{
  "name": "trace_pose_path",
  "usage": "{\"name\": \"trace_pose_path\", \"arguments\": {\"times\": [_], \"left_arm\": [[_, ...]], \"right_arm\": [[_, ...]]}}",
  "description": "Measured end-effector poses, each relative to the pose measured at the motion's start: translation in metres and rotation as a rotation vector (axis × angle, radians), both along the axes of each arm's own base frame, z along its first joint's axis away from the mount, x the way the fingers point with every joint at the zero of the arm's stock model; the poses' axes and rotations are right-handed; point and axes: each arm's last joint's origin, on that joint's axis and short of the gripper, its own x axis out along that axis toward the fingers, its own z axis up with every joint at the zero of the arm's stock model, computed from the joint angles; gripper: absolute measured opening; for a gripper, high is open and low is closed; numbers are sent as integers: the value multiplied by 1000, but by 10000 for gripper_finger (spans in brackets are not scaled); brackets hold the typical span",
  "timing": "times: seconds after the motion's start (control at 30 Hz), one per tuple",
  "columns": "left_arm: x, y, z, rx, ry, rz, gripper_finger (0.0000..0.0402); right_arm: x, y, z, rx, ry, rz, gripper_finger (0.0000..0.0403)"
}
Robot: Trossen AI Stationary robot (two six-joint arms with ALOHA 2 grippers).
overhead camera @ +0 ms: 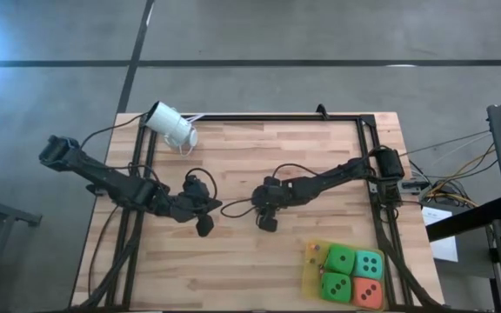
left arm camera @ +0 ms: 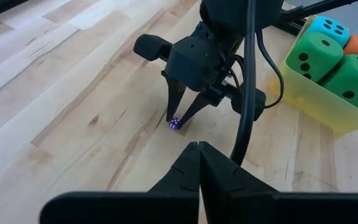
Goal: Pick & Place Dice
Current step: Put the small purple die into the yellow bin
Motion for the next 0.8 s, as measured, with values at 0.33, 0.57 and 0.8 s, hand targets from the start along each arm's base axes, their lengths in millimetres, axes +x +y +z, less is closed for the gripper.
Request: {"name": "trace_pose_path", "arguments": {"times": [0.33, 0.57, 0.8], "left_arm": [[0, 0, 0, -1, 0, 1, 2], [0, 0, 0, -2, -1, 2, 2], [0, 0, 0, 0, 4, 2, 2]], "right_arm": [[0, 0, 0, 1, 1, 1, 60], [0, 0, 0, -27, 2, 44, 59], [-1, 4, 23, -63, -21, 110, 59]]}}
